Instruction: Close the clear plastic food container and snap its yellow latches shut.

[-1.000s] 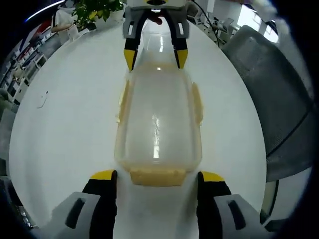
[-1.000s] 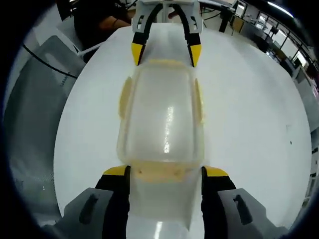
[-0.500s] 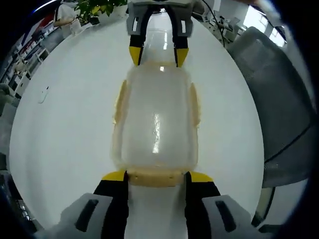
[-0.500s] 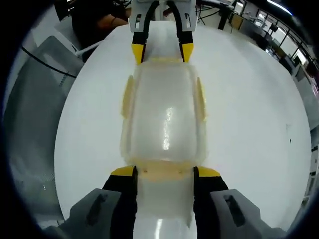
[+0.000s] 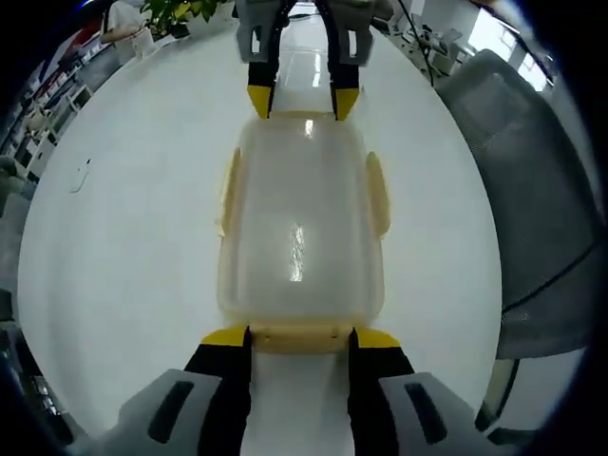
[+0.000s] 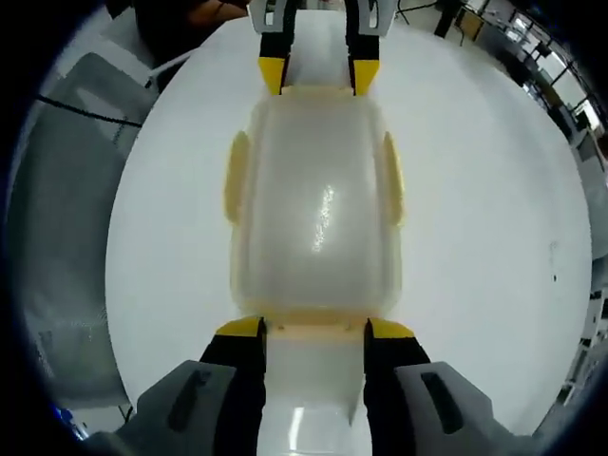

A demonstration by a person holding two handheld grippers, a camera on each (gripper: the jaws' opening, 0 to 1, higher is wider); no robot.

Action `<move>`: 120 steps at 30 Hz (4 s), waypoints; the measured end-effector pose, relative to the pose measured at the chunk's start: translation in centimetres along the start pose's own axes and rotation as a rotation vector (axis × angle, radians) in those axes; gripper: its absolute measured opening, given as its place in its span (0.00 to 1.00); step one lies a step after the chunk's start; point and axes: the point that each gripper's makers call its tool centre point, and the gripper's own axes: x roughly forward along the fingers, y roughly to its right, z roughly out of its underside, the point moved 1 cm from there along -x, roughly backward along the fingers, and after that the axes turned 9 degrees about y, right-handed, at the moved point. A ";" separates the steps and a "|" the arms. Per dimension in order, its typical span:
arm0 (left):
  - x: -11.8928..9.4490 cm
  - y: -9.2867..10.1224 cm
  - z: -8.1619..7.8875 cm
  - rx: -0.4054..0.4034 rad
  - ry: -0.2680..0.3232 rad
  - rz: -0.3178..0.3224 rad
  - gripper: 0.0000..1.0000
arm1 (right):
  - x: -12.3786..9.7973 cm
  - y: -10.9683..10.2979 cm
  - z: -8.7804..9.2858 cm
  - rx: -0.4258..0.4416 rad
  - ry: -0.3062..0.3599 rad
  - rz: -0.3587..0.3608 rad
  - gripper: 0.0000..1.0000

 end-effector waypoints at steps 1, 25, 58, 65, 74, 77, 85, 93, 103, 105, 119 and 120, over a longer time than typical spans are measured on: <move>0.0 0.0 0.1 0.004 -0.011 0.002 0.34 | 0.0 0.1 0.0 0.003 -0.004 -0.001 0.36; -0.3 -0.4 0.4 -0.003 0.042 0.000 0.33 | -0.2 -0.1 0.1 0.017 -0.062 0.013 0.35; -4.1 0.8 -8.5 -0.031 -0.122 -0.059 0.33 | -9.3 -0.9 3.7 -0.062 0.154 0.087 0.35; -2.3 0.7 -13.5 0.000 -0.101 -0.052 0.33 | -11.8 -1.3 8.5 -0.028 0.138 0.116 0.35; 0.8 0.9 -19.3 0.059 -0.108 -0.019 0.33 | -13.9 -2.8 14.6 0.038 0.127 0.133 0.35; 2.0 1.1 -21.2 0.074 -0.104 -0.002 0.33 | -14.4 -3.1 16.6 0.054 0.114 0.130 0.35; 4.2 1.7 -23.5 0.087 -0.116 0.036 0.33 | -14.6 -3.6 19.7 0.079 0.108 0.109 0.36; 5.3 1.9 -24.1 0.089 -0.131 0.062 0.33 | -13.6 -4.1 21.2 0.101 0.106 0.089 0.36; 5.4 2.0 -24.7 0.073 -0.144 0.075 0.33 | -13.5 -4.1 21.9 0.103 0.107 0.076 0.36; 5.2 2.0 -24.5 0.067 -0.155 0.077 0.33 | -13.4 -4.0 21.6 0.092 0.110 0.082 0.36; 5.3 2.5 -24.2 0.078 -0.174 0.094 0.33 | -12.6 -4.5 21.8 0.088 0.075 0.066 0.38; 5.3 2.6 -24.1 0.101 -0.176 0.092 0.34 | -12.4 -4.5 21.8 0.112 0.087 0.070 0.38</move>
